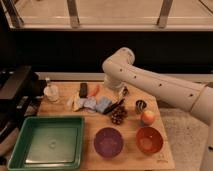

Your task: Place sponge in red bowl

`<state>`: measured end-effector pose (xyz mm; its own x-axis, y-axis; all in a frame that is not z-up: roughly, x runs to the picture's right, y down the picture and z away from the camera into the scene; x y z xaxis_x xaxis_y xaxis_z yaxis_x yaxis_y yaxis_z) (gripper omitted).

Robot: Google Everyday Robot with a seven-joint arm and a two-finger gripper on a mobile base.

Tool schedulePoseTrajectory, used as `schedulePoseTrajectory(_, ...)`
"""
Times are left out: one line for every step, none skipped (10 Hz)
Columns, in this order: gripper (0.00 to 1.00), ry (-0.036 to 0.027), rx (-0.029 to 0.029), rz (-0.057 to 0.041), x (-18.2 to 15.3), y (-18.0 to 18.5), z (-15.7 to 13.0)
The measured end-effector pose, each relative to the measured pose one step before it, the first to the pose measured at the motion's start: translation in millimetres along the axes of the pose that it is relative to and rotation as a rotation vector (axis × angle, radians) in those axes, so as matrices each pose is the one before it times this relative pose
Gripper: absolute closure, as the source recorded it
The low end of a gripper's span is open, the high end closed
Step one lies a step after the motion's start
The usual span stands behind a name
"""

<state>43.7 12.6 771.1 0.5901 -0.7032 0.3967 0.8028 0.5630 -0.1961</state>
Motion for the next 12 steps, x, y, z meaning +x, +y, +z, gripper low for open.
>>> schedulePoseTrajectory(0.35,-0.00995,0.01429,-0.03137,7.3,-11.34,13.42)
schedulePoseTrajectory(0.35,-0.00897,0.00819,-0.01203,5.93,-6.45,9.71)
schedulePoseTrajectory(0.35,-0.00788,0.00399,-0.00729,5.14,-4.33,8.83)
schedulePoseTrajectory(0.35,-0.01087,0.00512,-0.00698,4.62,-5.26,8.75)
schedulePoseTrajectory(0.35,-0.01184,-0.00396,-0.00942,4.61,-0.76,8.8)
schedulePoseTrajectory(0.35,-0.01764,0.00111,-0.00022,1.17,-0.28,8.16)
schedulePoseTrajectory(0.35,-0.02041,-0.00173,0.00038,0.56,-0.21,9.53)
schedulePoseTrajectory(0.35,-0.00468,0.00138,-0.00332,-1.79,-3.01,1.22)
schedulePoseTrajectory(0.35,0.00092,-0.00123,0.00139,0.69,1.36,0.19)
schedulePoseTrajectory(0.35,0.00069,0.0001,0.00134,0.59,0.73,-0.38)
schedulePoseTrajectory(0.35,-0.00005,-0.00073,-0.00143,-0.48,-0.15,0.25)
schedulePoseTrajectory(0.35,0.00045,-0.00093,-0.00443,-1.34,-1.32,0.35)
